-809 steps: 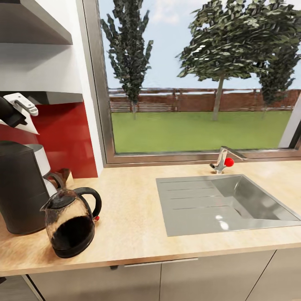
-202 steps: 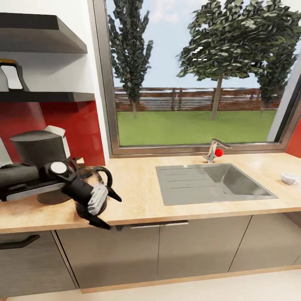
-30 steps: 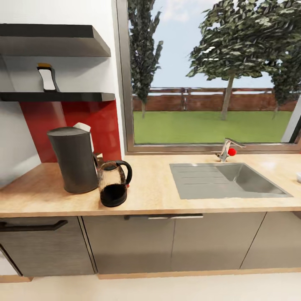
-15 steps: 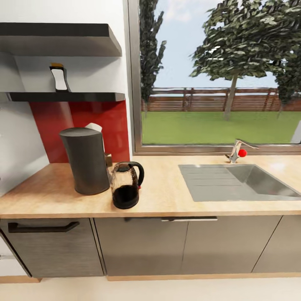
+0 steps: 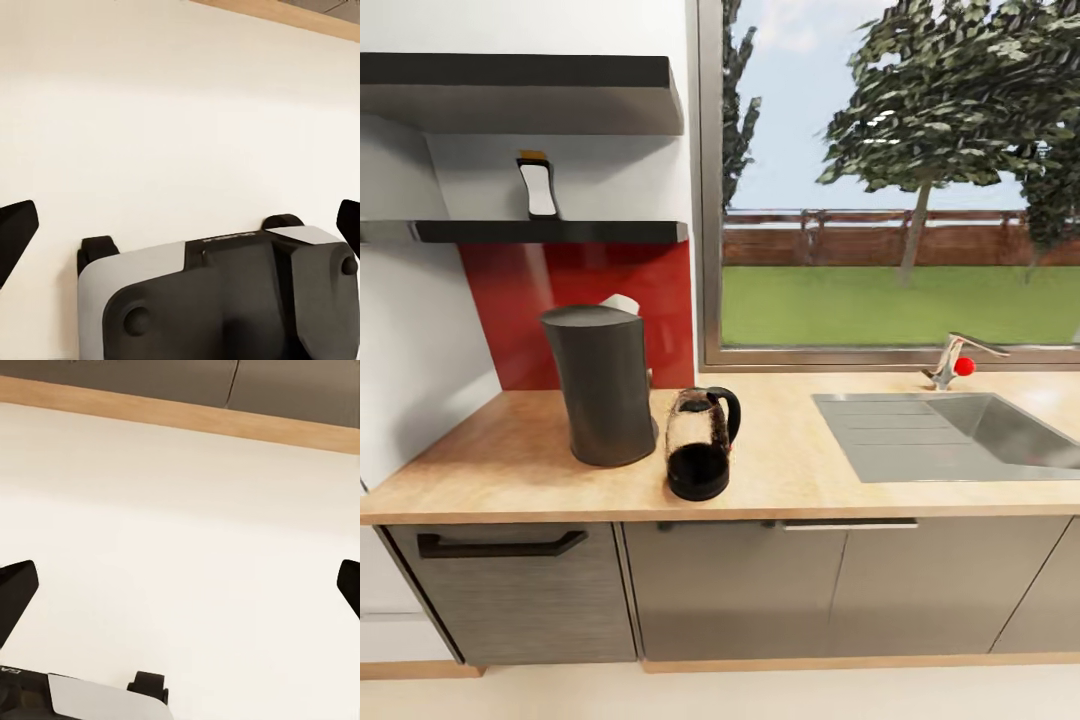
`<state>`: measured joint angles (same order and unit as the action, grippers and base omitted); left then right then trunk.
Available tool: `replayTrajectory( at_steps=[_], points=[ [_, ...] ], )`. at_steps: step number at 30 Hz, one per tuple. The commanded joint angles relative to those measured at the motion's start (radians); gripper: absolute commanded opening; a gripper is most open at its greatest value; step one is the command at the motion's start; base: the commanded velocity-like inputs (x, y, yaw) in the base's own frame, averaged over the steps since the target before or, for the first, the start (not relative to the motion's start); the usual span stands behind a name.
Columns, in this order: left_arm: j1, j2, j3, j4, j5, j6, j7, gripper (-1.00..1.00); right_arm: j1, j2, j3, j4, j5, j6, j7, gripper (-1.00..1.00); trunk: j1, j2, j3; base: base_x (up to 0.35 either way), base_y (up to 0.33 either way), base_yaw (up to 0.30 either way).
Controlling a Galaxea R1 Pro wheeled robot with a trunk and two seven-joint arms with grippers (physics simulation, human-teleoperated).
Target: Set up a coffee station on the kitchen countertop: keep the coffee maker on the countertop, move the bottle of coffee from the kitchen shelf to the counter next to the coffee maker, place a paper coffee filter on top of the coffee maker, put the saucer next to the coffee maker with the coffee cup on the saucer, and place the electric kettle next to the coffee maker.
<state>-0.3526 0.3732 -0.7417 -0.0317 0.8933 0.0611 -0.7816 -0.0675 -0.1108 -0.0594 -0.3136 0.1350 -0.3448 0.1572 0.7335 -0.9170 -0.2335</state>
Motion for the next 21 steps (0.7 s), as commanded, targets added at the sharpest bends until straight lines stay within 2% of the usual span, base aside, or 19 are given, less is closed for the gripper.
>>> replayTrajectory(
  at_steps=[1, 13, 21],
  points=[
    [0.0, 0.001, -0.007, -0.001, 0.01, 0.006, -0.002, 1.0, 0.0, 0.0, -0.007, 0.0, 0.009, -0.003, 0.004, 1.0, 0.0, -0.001, -0.001, 0.0, 0.31, 0.0],
    [0.0, 0.001, -0.007, -0.001, 0.01, 0.006, -0.002, 1.0, 0.0, 0.0, -0.007, 0.001, 0.009, -0.003, 0.004, 1.0, 0.0, -0.001, -0.001, 0.0, 0.311, -0.011],
    [-0.001, 0.001, -0.007, -0.001, 0.01, 0.006, -0.002, 1.0, 0.0, 0.0, -0.007, 0.001, 0.009, -0.003, 0.004, 1.0, 0.0, -0.001, -0.001, 0.0, 0.312, -0.134]
  ],
)
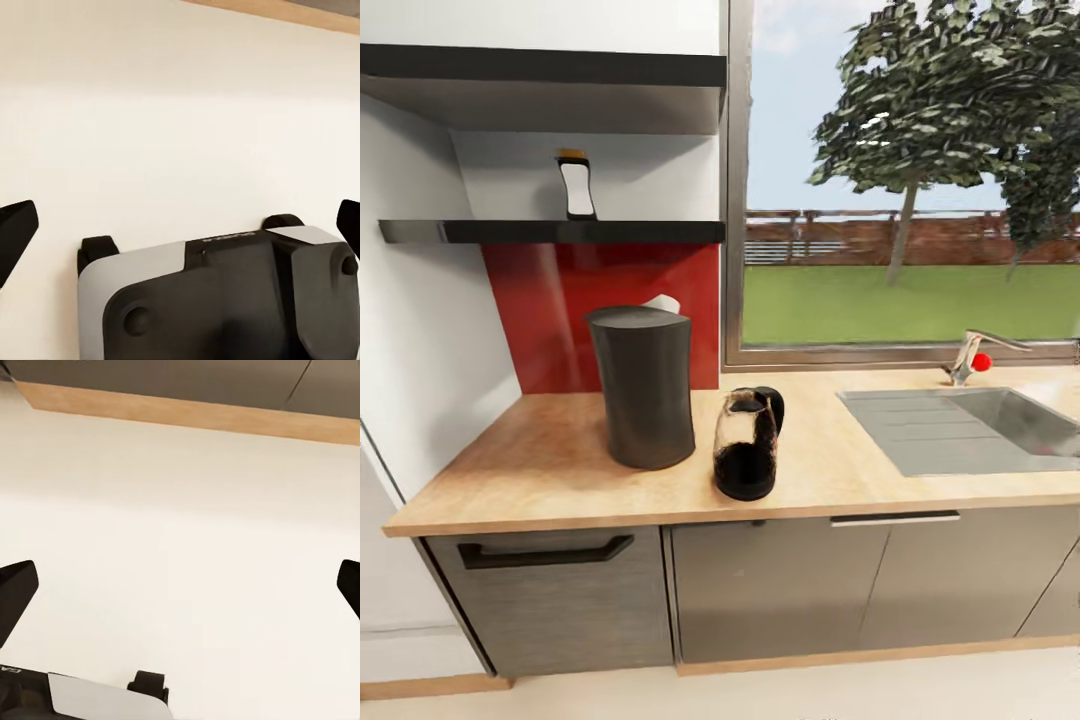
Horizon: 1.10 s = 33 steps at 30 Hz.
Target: Set up a coffee station on the kitchen countertop: keep the coffee maker on the countertop, move the bottle of coffee from the kitchen shelf to the counter next to the coffee maker, place a paper coffee filter on top of the coffee maker, put the saucer next to the coffee maker with the coffee cup on the saucer, and place the electric kettle next to the coffee maker.
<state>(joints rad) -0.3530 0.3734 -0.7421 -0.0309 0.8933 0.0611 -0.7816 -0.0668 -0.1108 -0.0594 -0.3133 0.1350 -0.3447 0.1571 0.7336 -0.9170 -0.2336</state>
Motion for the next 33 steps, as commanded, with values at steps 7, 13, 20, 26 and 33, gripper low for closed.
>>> replayTrajectory(
  at_steps=[7, 13, 20, 26, 33],
  points=[
    [0.0, 0.0, -0.008, -0.001, 0.01, 0.006, -0.002, 1.0, -0.001, 0.0, -0.007, 0.0, 0.009, -0.003, 0.003, 1.0, 0.0, -0.001, -0.001, -0.01, 0.312, -0.076],
    [0.0, -0.001, -0.009, 0.0, 0.01, 0.006, -0.002, 1.0, -0.001, 0.0, -0.007, 0.0, 0.009, -0.003, 0.002, 1.0, 0.0, -0.001, -0.001, -0.079, 0.311, -0.011],
    [0.0, -0.001, -0.008, 0.0, 0.01, 0.005, -0.002, 1.0, -0.001, 0.0, -0.007, 0.0, 0.009, -0.003, 0.001, 1.0, 0.0, -0.001, -0.001, -0.1, 0.172, -0.001],
    [0.0, -0.001, -0.009, 0.0, 0.01, 0.005, -0.002, 1.0, -0.001, 0.0, -0.007, 0.0, 0.009, -0.003, 0.001, 1.0, 0.0, -0.001, -0.001, -0.118, 0.024, 0.0],
    [0.0, -0.002, -0.008, -0.006, 0.01, 0.007, -0.002, 1.0, -0.001, -0.001, -0.007, 0.002, 0.009, -0.003, 0.001, 1.0, 0.0, -0.001, -0.001, -0.221, 0.005, 0.0]
  ],
)
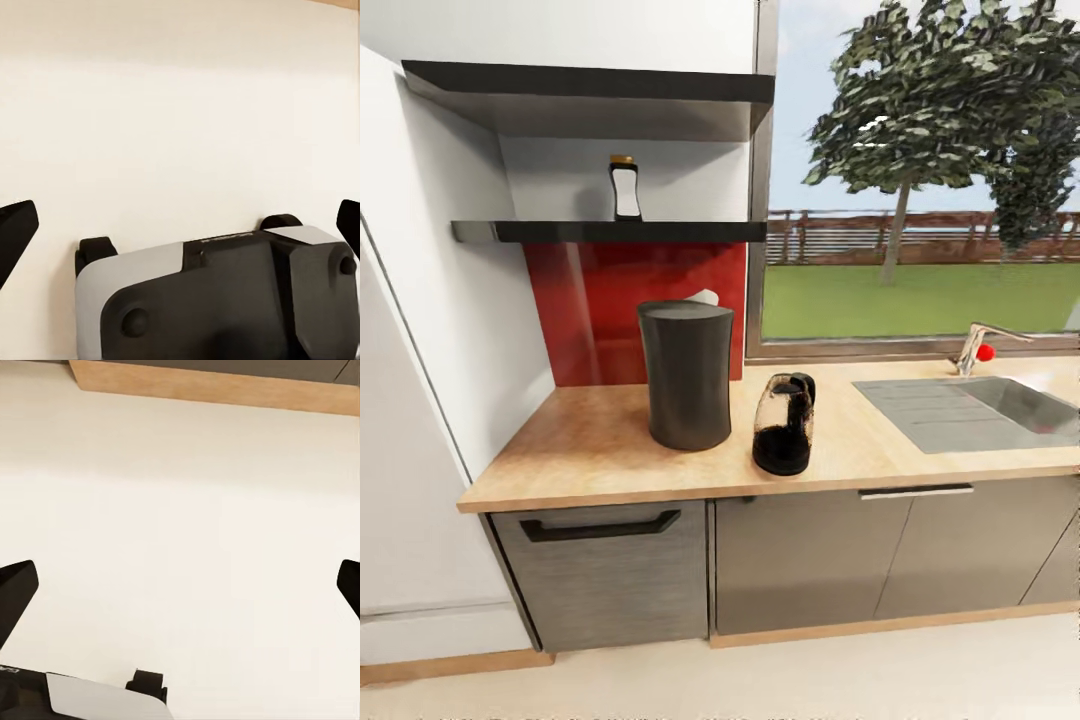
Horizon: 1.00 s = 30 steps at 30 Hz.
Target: Set up a coffee station on the kitchen countertop: keep the coffee maker on the countertop, move the bottle of coffee from the kitchen shelf to the counter next to the coffee maker, place a paper coffee filter on top of the coffee maker, put the saucer next to the coffee maker with the coffee cup on the saucer, and place the electric kettle next to the coffee maker.
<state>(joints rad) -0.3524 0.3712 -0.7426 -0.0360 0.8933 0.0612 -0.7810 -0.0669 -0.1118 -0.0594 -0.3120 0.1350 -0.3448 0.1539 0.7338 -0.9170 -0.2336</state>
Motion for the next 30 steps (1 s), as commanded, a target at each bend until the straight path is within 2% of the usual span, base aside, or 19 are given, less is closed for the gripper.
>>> replayTrajectory(
  at_steps=[1, 5, 9, 13, 17, 21, 23, 24, 25, 28, 29, 30],
  points=[
    [-0.001, 0.0, -0.008, -0.002, 0.01, 0.007, -0.003, 1.0, -0.001, 0.0, -0.007, 0.0, 0.009, -0.003, 0.004, 1.0, 0.0, -0.001, -0.001, -0.113, 0.001, 0.0],
    [0.0, -0.005, -0.014, -0.024, 0.01, 0.017, -0.002, 1.0, -0.001, 0.0, -0.007, 0.001, 0.007, -0.003, 0.005, 1.0, 0.0, -0.001, -0.001, -0.049, 0.0, 0.0],
    [-0.001, -0.006, -0.012, -0.122, 0.01, 0.028, 0.002, 1.0, -0.002, 0.0, -0.008, 0.001, 0.004, -0.002, 0.005, 1.0, 0.0, -0.001, -0.001, -0.013, 0.0, 0.0],
    [-0.001, -0.004, -0.004, -0.256, 0.01, 0.068, 0.004, 1.0, -0.001, 0.0, -0.008, 0.001, 0.004, -0.002, 0.006, 1.0, 0.0, -0.001, -0.001, -0.003, 0.0, 0.0],
    [0.0, 0.001, 0.03, -0.387, 0.01, 0.098, 0.005, 1.0, -0.001, 0.0, -0.008, 0.001, 0.004, -0.002, 0.006, 1.0, 0.0, -0.001, -0.001, -0.001, 0.0, 0.0],
    [-0.002, 0.003, 0.055, -0.587, 0.01, 0.12, 0.006, 1.0, -0.001, 0.0, -0.008, 0.001, 0.005, -0.002, 0.006, 1.0, 0.0, -0.001, -0.001, 0.0, 0.0, 0.0],
    [-0.002, 0.003, 0.068, -0.671, 0.01, 0.169, 0.009, 1.0, -0.001, 0.0, -0.008, 0.001, 0.005, -0.002, 0.006, 1.0, 0.0, -0.001, -0.001, 0.0, 0.0, 0.0],
    [-0.002, 0.004, 0.076, -0.696, 0.01, 0.189, 0.009, 1.0, -0.001, 0.0, -0.008, 0.001, 0.005, -0.002, 0.006, 1.0, 0.0, -0.001, -0.001, 0.0, 0.0, 0.0],
    [-0.002, 0.004, 0.102, -0.739, 0.01, 0.224, 0.011, 1.0, -0.001, 0.0, -0.008, 0.001, 0.004, -0.002, 0.006, 1.0, 0.0, -0.001, -0.001, 0.0, 0.0, 0.0],
    [-0.002, 0.004, 0.153, -0.791, 0.01, 0.263, 0.012, 1.0, -0.001, 0.0, -0.008, 0.001, 0.004, -0.001, 0.006, 1.0, 0.0, -0.001, -0.001, 0.0, 0.0, 0.0],
    [-0.002, 0.005, 0.186, -0.825, 0.009, 0.284, 0.012, 1.0, -0.001, 0.0, -0.008, 0.001, 0.003, -0.001, 0.007, 1.0, 0.0, -0.001, -0.001, 0.0, 0.0, 0.0],
    [-0.002, 0.008, 0.222, -0.894, 0.008, 0.332, 0.012, 1.0, -0.001, 0.0, -0.007, 0.001, 0.003, -0.001, 0.007, 1.0, 0.0, -0.001, -0.001, 0.0, 0.0, 0.0]
  ],
)
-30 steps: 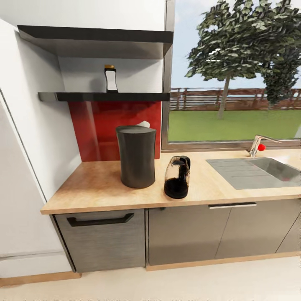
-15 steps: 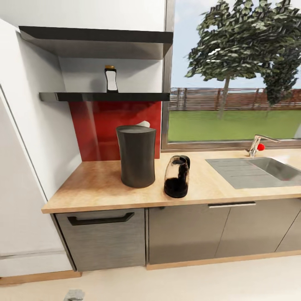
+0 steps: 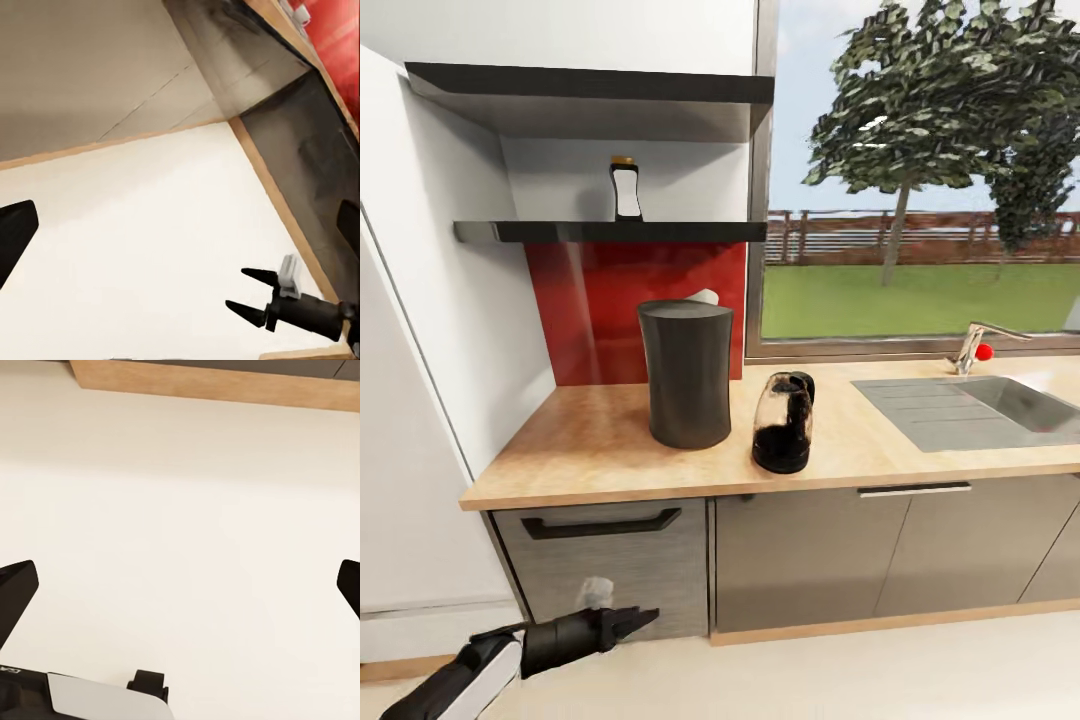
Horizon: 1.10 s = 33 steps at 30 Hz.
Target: Set up a coffee station on the kitchen countertop: keep the coffee maker on the countertop, move the bottle of coffee from the kitchen shelf to the counter next to the coffee maker, place a paper coffee filter on top of the coffee maker, put the saucer next to the coffee maker with the coffee cup on the saucer, and place the electric kettle next to the coffee maker.
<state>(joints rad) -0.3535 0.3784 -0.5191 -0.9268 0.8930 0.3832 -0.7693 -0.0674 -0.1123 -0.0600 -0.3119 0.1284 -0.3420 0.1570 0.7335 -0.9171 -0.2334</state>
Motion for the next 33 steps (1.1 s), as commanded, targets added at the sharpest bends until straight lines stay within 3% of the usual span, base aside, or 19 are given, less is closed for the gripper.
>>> replayTrajectory(
  at_steps=[1, 7, 8, 10, 13, 14, 16, 17, 22, 23, 25, 26, 27, 28, 29, 33],
  points=[
    [-0.001, 0.002, 0.003, -0.024, 0.008, 0.024, 0.001, 1.0, -0.001, 0.0, -0.006, 0.0, 0.01, -0.003, 0.004, 1.0, 0.0, -0.001, -0.002, 0.0, 0.0, 0.0],
    [-0.005, 0.004, 0.03, -0.228, 0.008, 0.171, 0.001, 1.0, -0.001, 0.0, -0.006, 0.0, 0.01, -0.003, 0.004, 1.0, 0.0, -0.001, -0.002, 0.0, 0.0, 0.0],
    [-0.09, 0.0, 0.113, -0.421, 0.007, 0.34, 0.002, 1.0, 0.0, 0.0, -0.007, 0.0, 0.013, -0.004, 0.004, 1.0, 0.0, -0.001, -0.002, 0.0, 0.0, 0.0],
    [-0.157, -0.002, 0.124, -0.464, 0.007, 0.406, 0.002, 1.0, 0.0, 0.0, -0.007, 0.0, 0.014, -0.004, 0.004, 1.0, 0.0, -0.001, -0.002, 0.0, 0.0, 0.0],
    [-0.249, -0.014, 0.13, -0.488, 0.007, 0.452, 0.003, 1.0, 0.0, 0.0, -0.007, 0.0, 0.015, -0.004, 0.004, 1.0, 0.0, -0.001, -0.002, 0.0, 0.0, 0.0],
    [-0.313, -0.032, 0.133, -0.496, 0.007, 0.477, 0.003, 1.0, 0.0, 0.0, -0.006, 0.0, 0.015, -0.005, 0.004, 1.0, 0.0, -0.001, -0.002, 0.0, 0.0, 0.0],
    [-0.376, -0.054, 0.135, -0.501, 0.007, 0.508, 0.004, 1.0, 0.0, 0.0, -0.006, 0.0, 0.015, -0.005, 0.004, 1.0, 0.0, -0.001, -0.002, 0.0, 0.0, 0.0],
    [-0.442, -0.076, 0.136, -0.502, 0.007, 0.541, 0.004, 1.0, 0.0, 0.0, -0.006, 0.0, 0.016, -0.005, 0.004, 1.0, 0.0, -0.001, -0.002, 0.0, 0.0, 0.0],
    [-0.613, -0.131, 0.138, -0.496, 0.007, 0.583, 0.032, 1.0, 0.0, 0.0, -0.006, 0.0, 0.016, -0.005, 0.005, 1.0, 0.0, -0.001, -0.002, 0.0, 0.0, 0.0],
    [-0.689, -0.153, 0.139, -0.493, 0.007, 0.591, 0.103, 1.0, 0.0, 0.0, -0.005, 0.0, 0.016, -0.005, 0.005, 1.0, 0.0, -0.001, -0.002, 0.0, 0.0, 0.0],
    [-0.763, -0.174, 0.139, -0.49, 0.007, 0.596, 0.191, 1.0, 0.0, 0.0, -0.005, 0.0, 0.017, -0.006, 0.005, 1.0, 0.0, -0.001, -0.002, 0.0, 0.0, 0.0],
    [-0.857, -0.199, 0.147, -0.488, 0.007, 0.602, 0.307, 1.0, 0.0, 0.0, -0.005, 0.0, 0.017, -0.006, 0.005, 1.0, 0.0, -0.001, -0.002, 0.0, 0.0, 0.0],
    [-0.916, -0.215, 0.153, -0.476, 0.007, 0.604, 0.366, 1.0, 0.0, 0.0, -0.005, 0.0, 0.019, -0.006, 0.005, 1.0, 0.0, -0.001, -0.002, 0.0, 0.0, 0.0],
    [-0.949, -0.222, 0.155, -0.464, 0.007, 0.604, 0.391, 1.0, 0.0, 0.0, -0.005, 0.0, 0.02, -0.006, 0.006, 1.0, 0.0, -0.001, -0.002, 0.0, 0.0, 0.0],
    [-1.016, -0.232, 0.158, -0.428, 0.007, 0.605, 0.437, 1.0, -0.001, 0.0, -0.005, 0.0, 0.022, -0.006, 0.006, 1.0, 0.0, -0.001, -0.002, 0.0, 0.0, 0.0],
    [-1.133, -0.243, 0.162, -0.342, 0.006, 0.604, 0.533, 1.0, -0.001, 0.0, -0.004, 0.0, 0.026, -0.006, 0.006, 1.0, 0.0, -0.001, -0.002, 0.0, 0.0, 0.0]
  ],
)
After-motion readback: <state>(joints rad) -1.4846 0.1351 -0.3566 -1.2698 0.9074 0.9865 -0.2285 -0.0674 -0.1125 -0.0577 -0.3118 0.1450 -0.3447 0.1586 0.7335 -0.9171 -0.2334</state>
